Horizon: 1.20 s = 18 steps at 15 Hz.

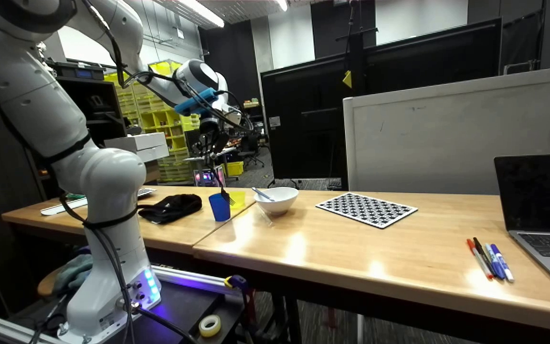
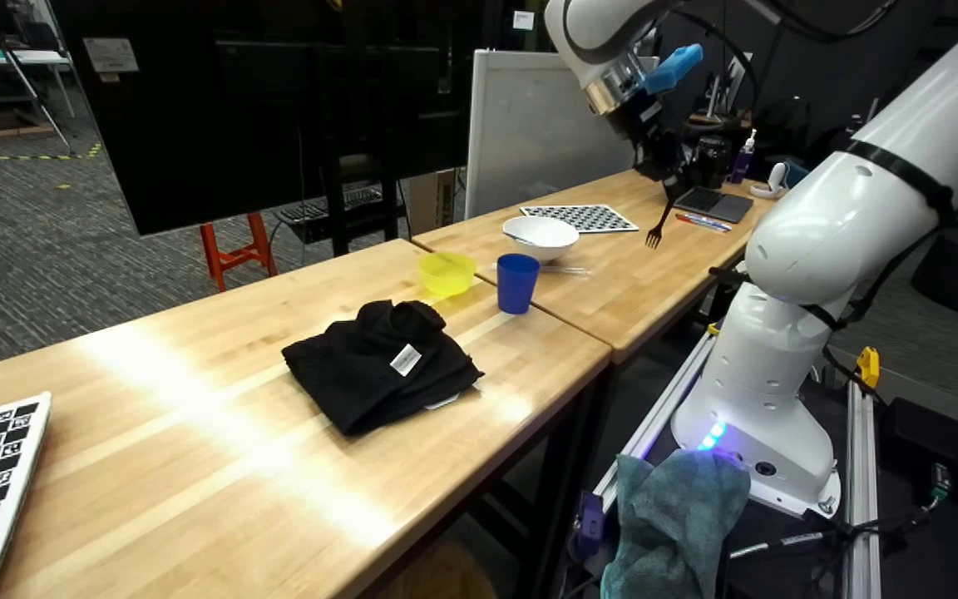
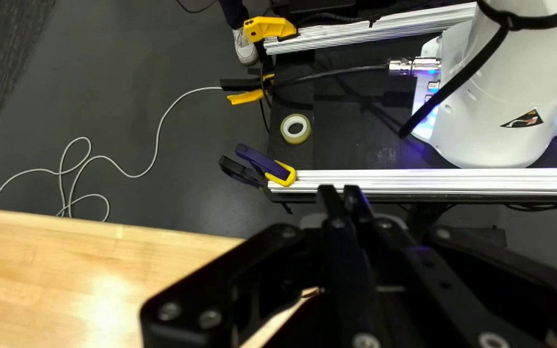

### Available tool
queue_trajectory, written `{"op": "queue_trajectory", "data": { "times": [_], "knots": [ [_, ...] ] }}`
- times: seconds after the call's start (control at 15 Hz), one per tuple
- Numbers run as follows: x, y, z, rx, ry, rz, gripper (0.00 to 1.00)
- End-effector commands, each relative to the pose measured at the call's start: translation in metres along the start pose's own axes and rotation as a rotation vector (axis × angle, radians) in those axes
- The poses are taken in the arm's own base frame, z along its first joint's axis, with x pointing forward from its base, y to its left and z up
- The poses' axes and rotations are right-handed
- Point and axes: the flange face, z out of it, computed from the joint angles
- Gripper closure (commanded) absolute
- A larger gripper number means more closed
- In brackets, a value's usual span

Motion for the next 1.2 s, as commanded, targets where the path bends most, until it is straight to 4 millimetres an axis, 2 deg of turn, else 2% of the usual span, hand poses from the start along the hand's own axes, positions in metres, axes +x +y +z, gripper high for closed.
{"op": "queue_trajectory", "data": {
  "times": [0.0,0.53,1.13],
  "knots": [
    [0.024,-0.001,0.010,-0.012,-0.013,-0.002,0.99],
    [0.082,-0.008,0.033,-0.025,-0.029,-0.068,0.99],
    [0.118,-0.014,0.054,-0.025,-0.058,-0.119,0.99]
  ]
}}
